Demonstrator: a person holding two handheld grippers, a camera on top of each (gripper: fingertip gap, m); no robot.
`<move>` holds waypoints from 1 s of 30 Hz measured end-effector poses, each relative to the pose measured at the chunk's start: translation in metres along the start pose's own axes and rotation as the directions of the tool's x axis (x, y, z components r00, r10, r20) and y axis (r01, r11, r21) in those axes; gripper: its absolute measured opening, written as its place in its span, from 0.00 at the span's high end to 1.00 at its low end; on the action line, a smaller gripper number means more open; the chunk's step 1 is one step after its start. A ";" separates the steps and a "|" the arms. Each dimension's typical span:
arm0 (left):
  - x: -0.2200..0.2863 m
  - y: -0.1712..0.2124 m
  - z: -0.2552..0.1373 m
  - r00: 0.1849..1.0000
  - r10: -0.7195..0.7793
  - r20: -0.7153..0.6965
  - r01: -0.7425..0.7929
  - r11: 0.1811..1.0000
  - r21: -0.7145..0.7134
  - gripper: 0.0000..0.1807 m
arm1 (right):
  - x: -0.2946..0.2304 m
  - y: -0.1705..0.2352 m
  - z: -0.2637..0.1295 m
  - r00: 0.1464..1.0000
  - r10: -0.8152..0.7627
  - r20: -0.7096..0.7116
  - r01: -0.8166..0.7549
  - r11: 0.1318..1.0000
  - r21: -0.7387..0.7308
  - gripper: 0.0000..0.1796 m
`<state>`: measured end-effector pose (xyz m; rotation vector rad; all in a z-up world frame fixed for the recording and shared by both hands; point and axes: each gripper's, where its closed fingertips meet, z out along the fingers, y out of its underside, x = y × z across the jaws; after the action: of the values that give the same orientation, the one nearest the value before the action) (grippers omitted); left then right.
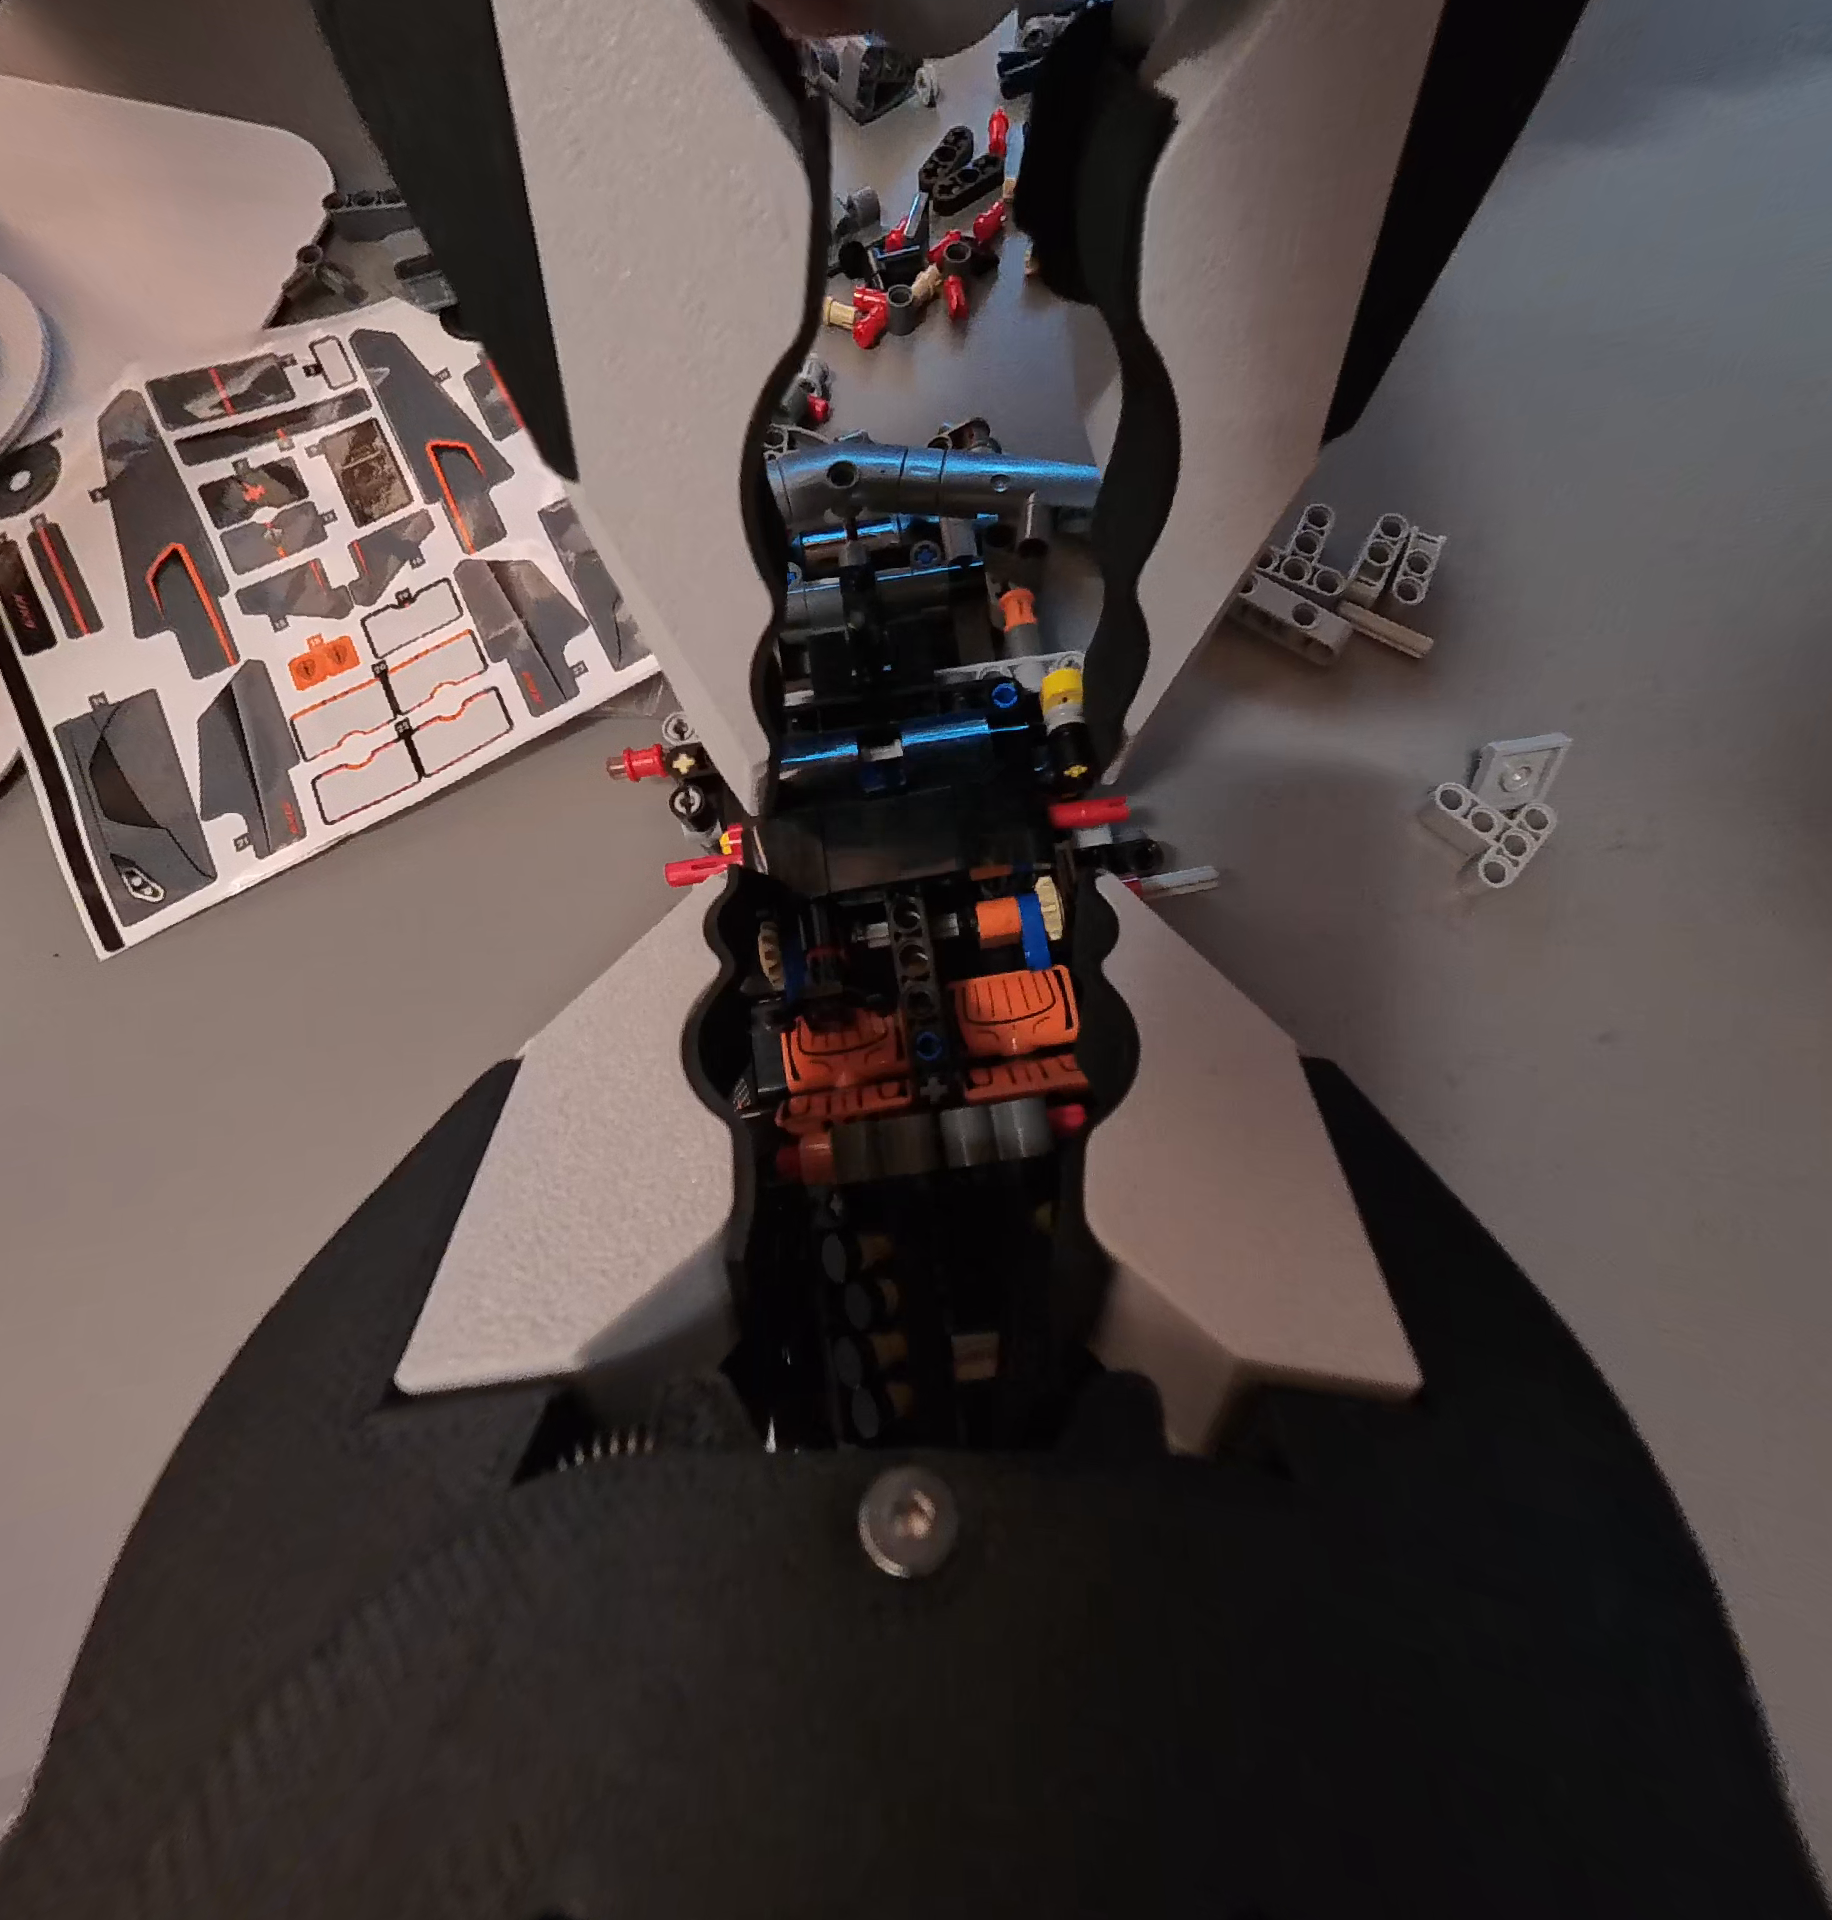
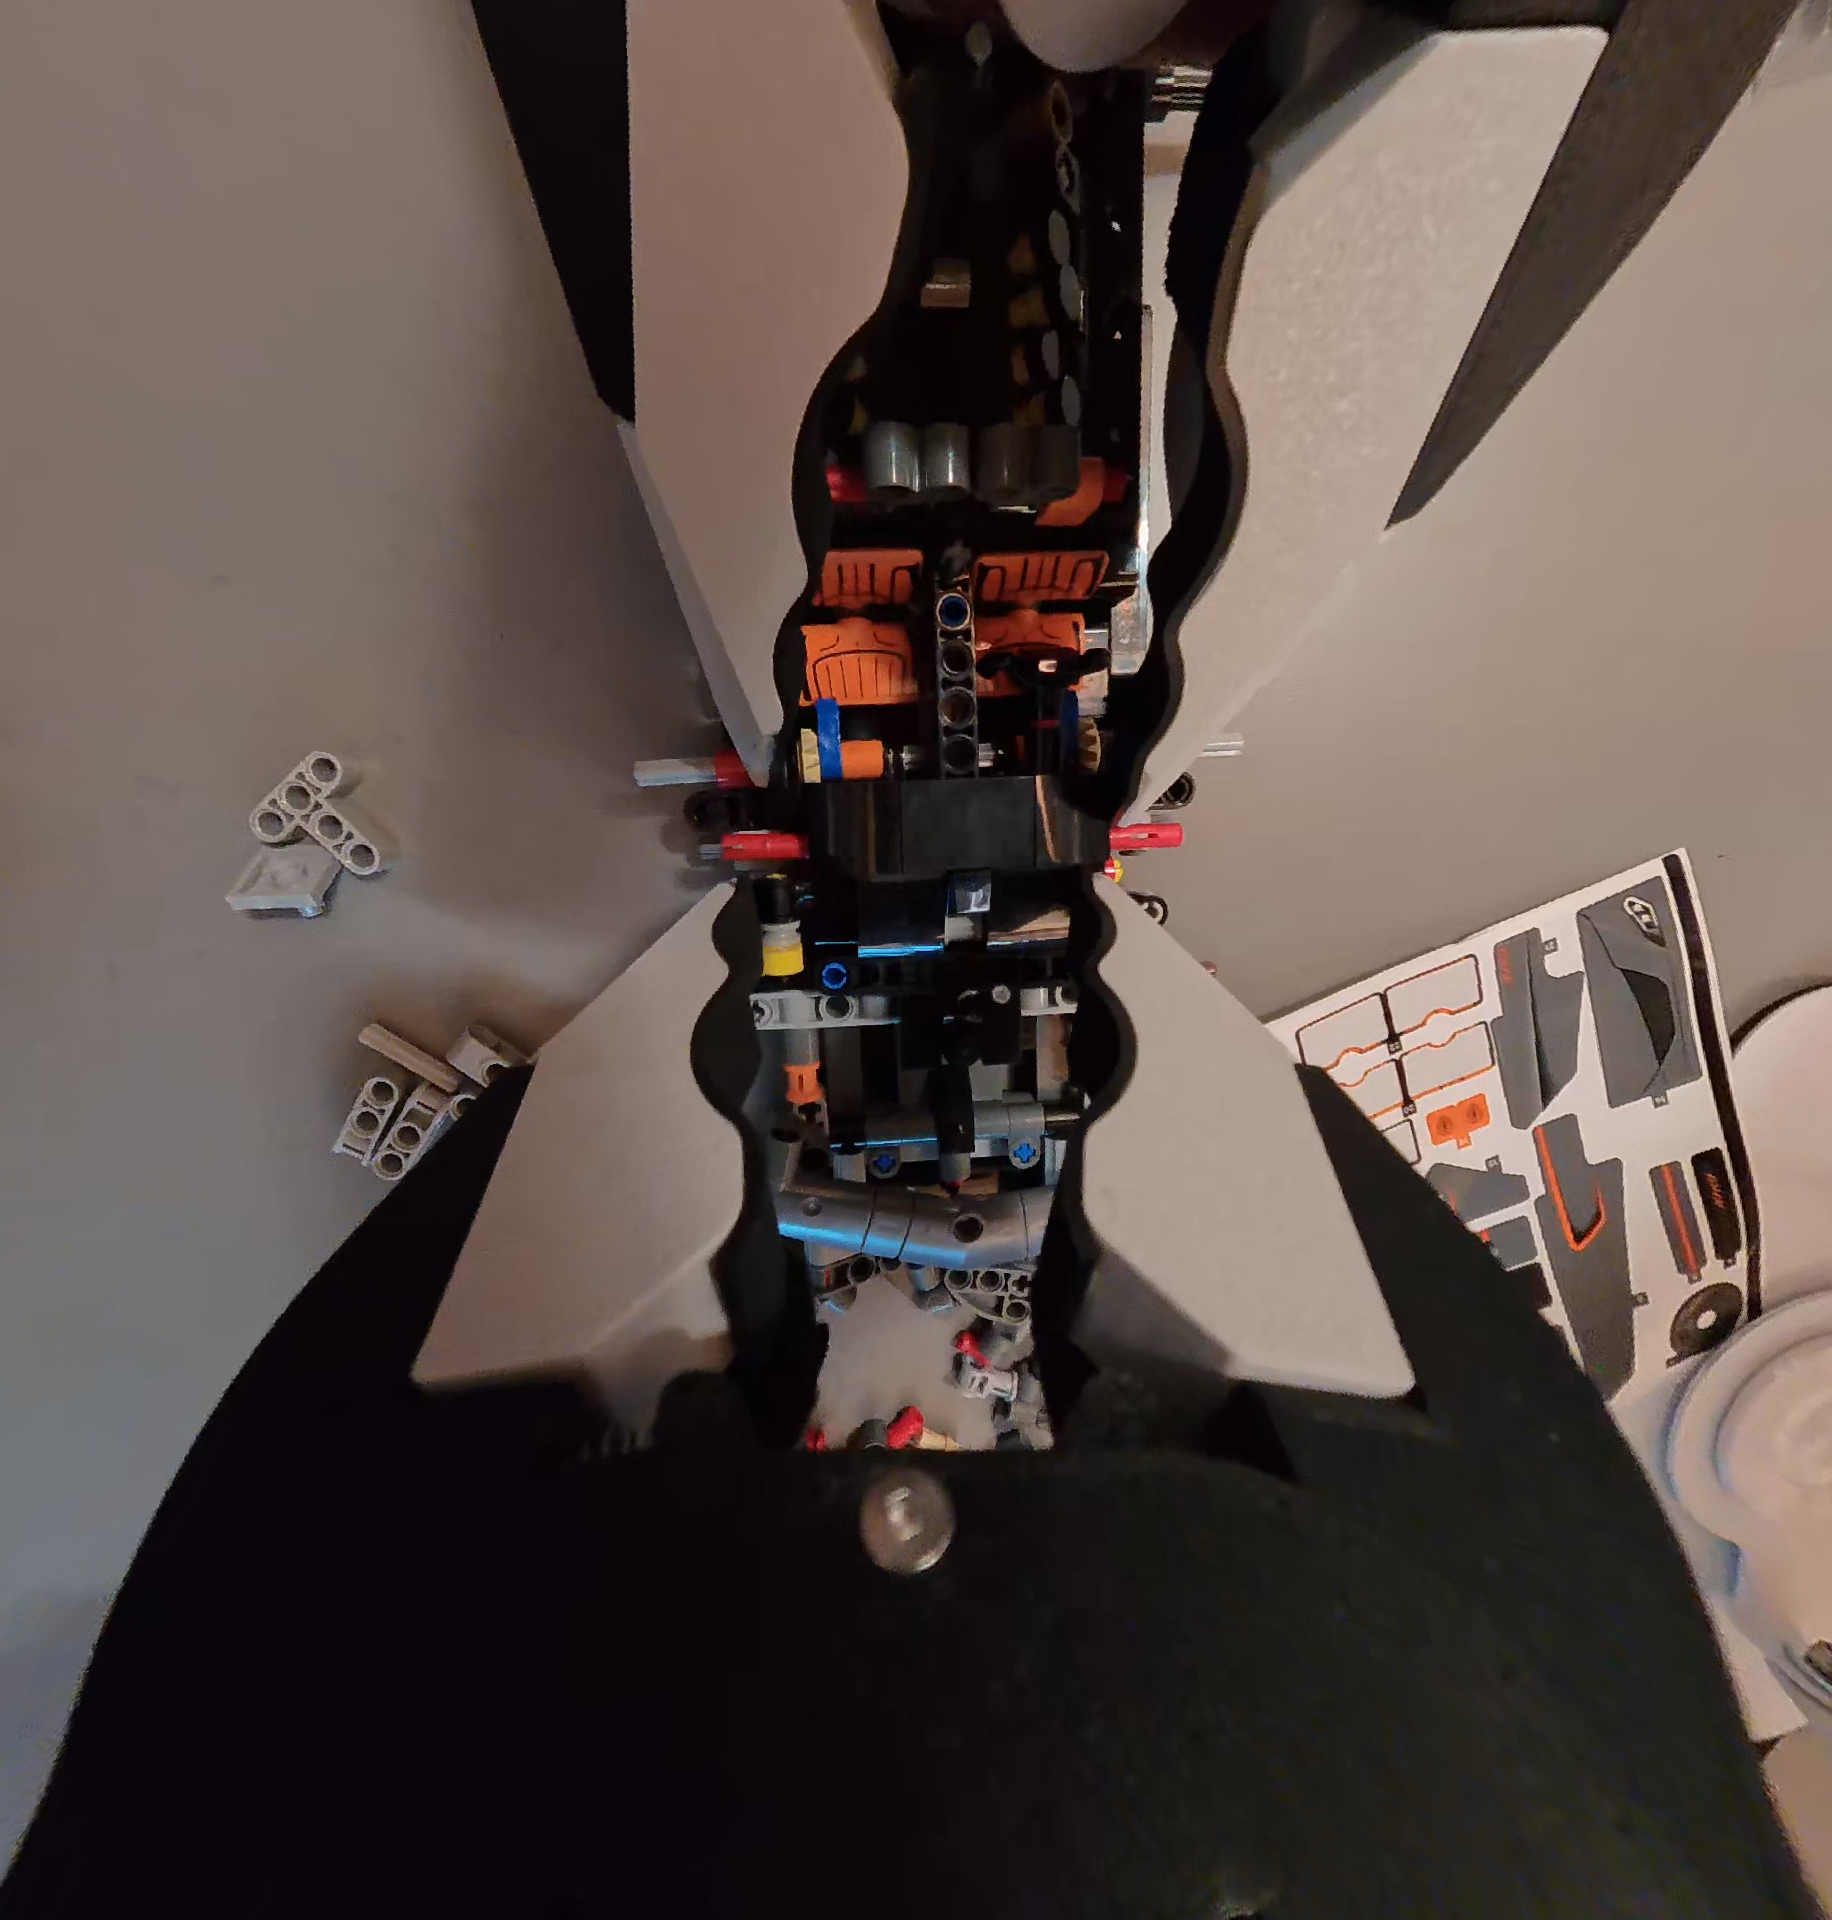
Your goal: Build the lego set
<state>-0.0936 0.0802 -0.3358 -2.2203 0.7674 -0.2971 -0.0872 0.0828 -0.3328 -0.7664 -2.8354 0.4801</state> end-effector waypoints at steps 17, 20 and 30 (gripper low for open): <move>0.000 -0.011 -0.007 1.000 0.020 -0.001 -0.020 0.997 0.074 0.66 | -0.005 -0.004 -0.016 0.999 0.039 -0.024 -0.038 0.998 0.046 0.62; -0.006 -0.009 -0.015 1.000 0.009 0.026 -0.010 0.998 0.067 0.64 | -0.004 -0.006 -0.037 0.993 0.093 -0.067 -0.085 0.990 0.110 0.57; 0.029 0.008 -0.049 0.983 0.063 0.173 -0.056 0.998 -0.040 0.64 | 0.003 0.052 -0.039 0.934 0.349 -0.073 -0.334 0.928 0.167 0.60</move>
<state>-0.0955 0.0295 -0.3087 -2.2166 0.7467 -0.0594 -0.0566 0.1377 -0.3138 -1.2233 -2.5407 0.6760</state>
